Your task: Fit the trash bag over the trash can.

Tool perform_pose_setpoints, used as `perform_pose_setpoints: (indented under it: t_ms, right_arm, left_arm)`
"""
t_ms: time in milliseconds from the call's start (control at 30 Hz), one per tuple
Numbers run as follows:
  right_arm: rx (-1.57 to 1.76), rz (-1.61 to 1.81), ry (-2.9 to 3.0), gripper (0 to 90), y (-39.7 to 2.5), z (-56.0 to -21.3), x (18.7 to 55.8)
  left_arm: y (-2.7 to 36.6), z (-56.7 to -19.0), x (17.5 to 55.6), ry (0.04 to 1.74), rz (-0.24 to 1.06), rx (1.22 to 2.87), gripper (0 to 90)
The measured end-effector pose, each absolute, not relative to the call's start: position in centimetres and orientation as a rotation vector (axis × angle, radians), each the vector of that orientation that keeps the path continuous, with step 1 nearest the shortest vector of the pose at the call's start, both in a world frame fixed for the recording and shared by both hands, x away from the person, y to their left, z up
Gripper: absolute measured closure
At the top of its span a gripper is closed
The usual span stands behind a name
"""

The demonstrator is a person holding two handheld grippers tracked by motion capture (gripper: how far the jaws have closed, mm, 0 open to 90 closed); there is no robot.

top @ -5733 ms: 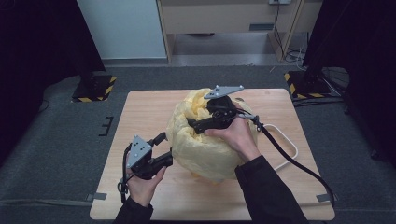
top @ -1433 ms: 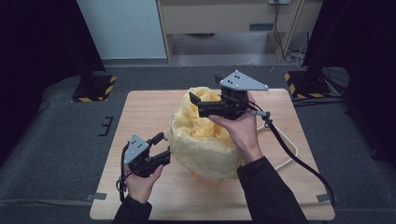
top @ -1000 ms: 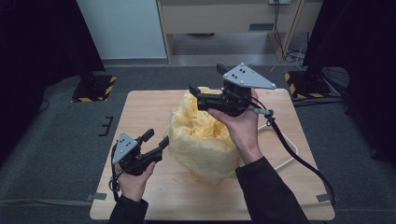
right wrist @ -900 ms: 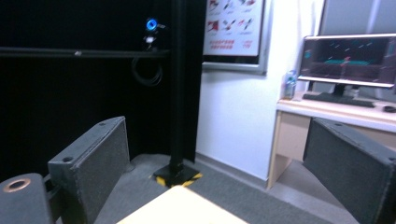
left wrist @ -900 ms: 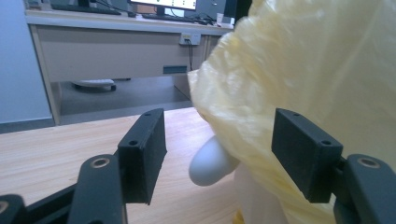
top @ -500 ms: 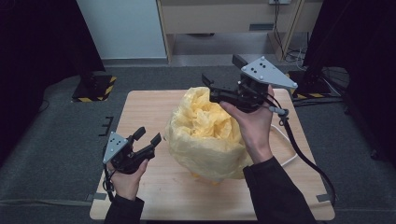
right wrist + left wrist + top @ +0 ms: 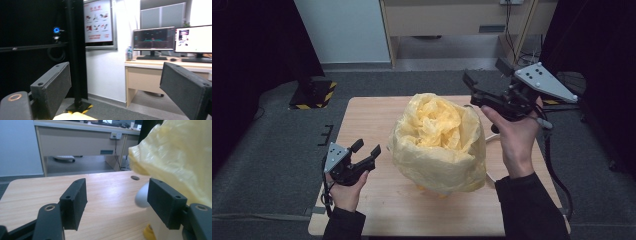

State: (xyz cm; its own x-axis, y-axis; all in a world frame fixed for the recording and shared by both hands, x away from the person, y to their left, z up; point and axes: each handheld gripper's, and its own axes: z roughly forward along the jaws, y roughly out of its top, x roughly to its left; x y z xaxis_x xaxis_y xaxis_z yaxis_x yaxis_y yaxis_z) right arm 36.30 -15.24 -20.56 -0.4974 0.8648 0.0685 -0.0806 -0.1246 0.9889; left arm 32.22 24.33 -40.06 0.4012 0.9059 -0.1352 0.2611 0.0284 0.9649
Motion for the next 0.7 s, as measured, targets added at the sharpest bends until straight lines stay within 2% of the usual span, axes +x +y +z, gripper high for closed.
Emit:
perform_pose_setpoints:
  t_ms: [267, 700]
  right_arm:
    - [0.962, 1.680, 1.394, 15.6, -18.7, -22.3, 35.9]
    - [1.067, 1.596, 1.461, 15.0, -21.6, -27.0, 36.5]
  left_arm:
    - [25.1, -41.6, 32.0, 1.123, 0.710, 1.554, 29.8]
    - [26.1, -44.6, 32.4, 1.190, 0.707, 1.635, 25.4]
